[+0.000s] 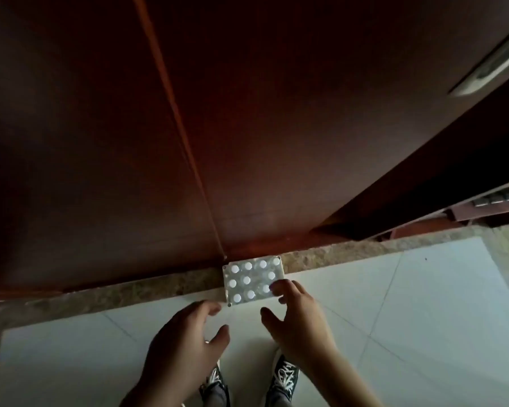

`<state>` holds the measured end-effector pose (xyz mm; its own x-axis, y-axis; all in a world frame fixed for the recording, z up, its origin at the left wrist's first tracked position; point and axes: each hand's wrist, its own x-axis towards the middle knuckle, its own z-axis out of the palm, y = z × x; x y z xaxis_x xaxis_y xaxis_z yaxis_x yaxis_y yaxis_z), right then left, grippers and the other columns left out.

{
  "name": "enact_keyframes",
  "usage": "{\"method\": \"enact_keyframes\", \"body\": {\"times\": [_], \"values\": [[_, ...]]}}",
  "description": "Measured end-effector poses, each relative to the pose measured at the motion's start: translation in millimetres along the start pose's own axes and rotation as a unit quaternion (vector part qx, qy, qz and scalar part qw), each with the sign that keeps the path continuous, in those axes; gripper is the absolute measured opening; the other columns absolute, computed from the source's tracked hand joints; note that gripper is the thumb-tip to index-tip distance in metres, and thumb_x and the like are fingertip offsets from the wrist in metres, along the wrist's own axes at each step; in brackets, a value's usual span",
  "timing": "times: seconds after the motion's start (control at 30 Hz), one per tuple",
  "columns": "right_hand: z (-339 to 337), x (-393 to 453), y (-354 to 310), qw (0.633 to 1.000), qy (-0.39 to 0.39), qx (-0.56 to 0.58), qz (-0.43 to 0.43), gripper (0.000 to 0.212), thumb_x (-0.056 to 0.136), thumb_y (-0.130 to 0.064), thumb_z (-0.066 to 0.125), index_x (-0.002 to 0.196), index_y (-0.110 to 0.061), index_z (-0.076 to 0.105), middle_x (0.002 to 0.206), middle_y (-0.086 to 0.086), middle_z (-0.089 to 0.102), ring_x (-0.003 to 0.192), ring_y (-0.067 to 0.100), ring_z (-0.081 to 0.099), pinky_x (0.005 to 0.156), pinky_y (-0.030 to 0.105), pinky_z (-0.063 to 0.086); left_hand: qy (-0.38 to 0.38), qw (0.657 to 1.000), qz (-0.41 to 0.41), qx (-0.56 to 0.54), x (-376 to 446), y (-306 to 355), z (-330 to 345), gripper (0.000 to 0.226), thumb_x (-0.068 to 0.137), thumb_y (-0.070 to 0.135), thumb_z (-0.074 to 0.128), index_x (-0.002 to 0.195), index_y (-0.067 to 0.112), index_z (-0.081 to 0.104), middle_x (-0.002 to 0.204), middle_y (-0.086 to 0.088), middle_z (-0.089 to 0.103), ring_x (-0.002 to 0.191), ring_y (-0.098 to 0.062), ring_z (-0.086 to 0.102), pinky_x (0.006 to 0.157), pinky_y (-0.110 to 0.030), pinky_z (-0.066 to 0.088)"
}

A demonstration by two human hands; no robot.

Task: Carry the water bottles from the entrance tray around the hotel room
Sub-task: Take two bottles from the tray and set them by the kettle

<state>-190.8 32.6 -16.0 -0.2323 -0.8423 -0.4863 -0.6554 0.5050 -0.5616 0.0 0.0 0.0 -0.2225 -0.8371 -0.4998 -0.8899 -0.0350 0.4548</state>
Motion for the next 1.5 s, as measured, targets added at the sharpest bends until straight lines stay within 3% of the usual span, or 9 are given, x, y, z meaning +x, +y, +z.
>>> {"method": "enact_keyframes", "body": {"times": [0.17, 0.47, 0.77, 0.87, 0.97, 1.07, 1.17, 1.3, 1.5], "values": [[84.2, 71.9, 84.7, 0.997, -0.03, 0.04, 0.06, 0.038, 0.081, -0.032, 0.066, 0.116, -0.028, 0.055, 0.116, -0.016, 0.058, 0.103, 0.009, 0.06, 0.08, 0.027, 0.05, -0.003, 0.999, -0.032, -0.018, 77.7, -42.0, 113.8, 0.042, 0.077, 0.049, 0.066, 0.117, 0.04, 0.057, 0.115, 0.028, 0.061, 0.111, 0.002, 0.057, 0.088, -0.018, 0.046], [249.9, 201.7, 218.3, 0.992, -0.07, 0.021, 0.107, 0.055, 0.083, -0.029, 0.065, 0.134, -0.023, 0.045, 0.137, -0.004, 0.053, 0.118, 0.021, 0.056, 0.09, 0.032, 0.049, 0.047, 0.994, -0.068, -0.07, 218.7, -146.2, 314.8, 0.05, 0.075, 0.035, 0.076, 0.122, 0.029, 0.058, 0.119, 0.01, 0.065, 0.114, -0.016, 0.059, 0.086, -0.031, 0.048], [396.1, 277.4, 315.5, 0.991, -0.029, 0.039, 0.127, 0.06, 0.079, -0.024, 0.07, 0.133, -0.029, 0.044, 0.135, -0.008, 0.052, 0.108, 0.018, 0.062, 0.081, 0.032, 0.052, 0.036, 0.998, 0.008, -0.05, 309.2, -245.4, 465.4, 0.059, 0.072, 0.038, 0.075, 0.127, 0.028, 0.054, 0.124, 0.011, 0.061, 0.114, -0.013, 0.06, 0.082, -0.023, 0.047], [419.2, 289.0, 328.2, 0.994, -0.001, 0.032, 0.106, 0.063, 0.079, -0.025, 0.071, 0.135, -0.034, 0.043, 0.138, -0.013, 0.053, 0.109, 0.017, 0.062, 0.079, 0.029, 0.049, 0.091, 0.992, 0.022, -0.084, 324.3, -259.6, 490.6, 0.048, 0.069, 0.035, 0.077, 0.113, 0.028, 0.06, 0.115, 0.01, 0.06, 0.101, -0.01, 0.06, 0.072, -0.023, 0.046], [435.1, 301.1, 337.1, 0.994, 0.024, 0.036, 0.104, 0.062, 0.082, -0.03, 0.07, 0.137, -0.034, 0.043, 0.14, -0.013, 0.054, 0.114, 0.021, 0.061, 0.082, 0.032, 0.047, 0.146, 0.981, 0.028, -0.128, 328.8, -265.8, 514.4, 0.054, 0.067, 0.043, 0.072, 0.115, 0.02, 0.063, 0.116, 0.002, 0.061, 0.103, -0.009, 0.057, 0.075, -0.021, 0.046], [448.8, 308.3, 342.4, 0.991, 0.038, 0.036, 0.126, 0.052, 0.084, -0.034, 0.066, 0.132, -0.033, 0.046, 0.132, -0.006, 0.06, 0.11, 0.027, 0.062, 0.076, 0.031, 0.042, 0.154, 0.976, 0.003, -0.155, 328.2, -271.6, 534.8, 0.056, 0.066, 0.03, 0.083, 0.118, 0.02, 0.064, 0.116, 0.005, 0.068, 0.103, -0.012, 0.062, 0.078, -0.009, 0.037], [454.2, 310.9, 343.2, 0.991, 0.041, 0.024, 0.127, 0.049, 0.084, -0.036, 0.066, 0.129, -0.032, 0.047, 0.128, -0.004, 0.063, 0.105, 0.031, 0.063, 0.072, 0.033, 0.042, 0.16, 0.975, -0.006, -0.155, 332.7, -276.0, 540.9, 0.055, 0.066, 0.027, 0.086, 0.116, 0.022, 0.065, 0.112, 0.008, 0.072, 0.099, -0.014, 0.067, 0.077, -0.007, 0.038], [441.6, 303.9, 332.3, 0.992, 0.044, -0.004, 0.119, 0.046, 0.083, -0.037, 0.065, 0.124, -0.031, 0.045, 0.124, -0.004, 0.063, 0.099, 0.034, 0.065, 0.068, 0.032, 0.04, 0.158, 0.975, 0.004, -0.157, 330.1, -271.9, 524.7, 0.056, 0.066, 0.028, 0.086, 0.117, 0.027, 0.063, 0.111, 0.008, 0.073, 0.099, -0.016, 0.069, 0.078, -0.022, 0.051], [369.5, 265.4, 276.1, 0.995, 0.094, 0.006, 0.007, 0.051, 0.071, -0.041, 0.077, 0.113, -0.025, 0.054, 0.104, -0.004, 0.069, 0.096, 0.027, 0.061, 0.071, 0.03, 0.037, 0.166, 0.976, 0.053, -0.134, 284.8, -238.3, 430.2, 0.056, 0.065, 0.033, 0.085, 0.115, 0.024, 0.063, 0.103, 0.008, 0.072, 0.093, -0.014, 0.068, 0.077, -0.02, 0.05]]}}
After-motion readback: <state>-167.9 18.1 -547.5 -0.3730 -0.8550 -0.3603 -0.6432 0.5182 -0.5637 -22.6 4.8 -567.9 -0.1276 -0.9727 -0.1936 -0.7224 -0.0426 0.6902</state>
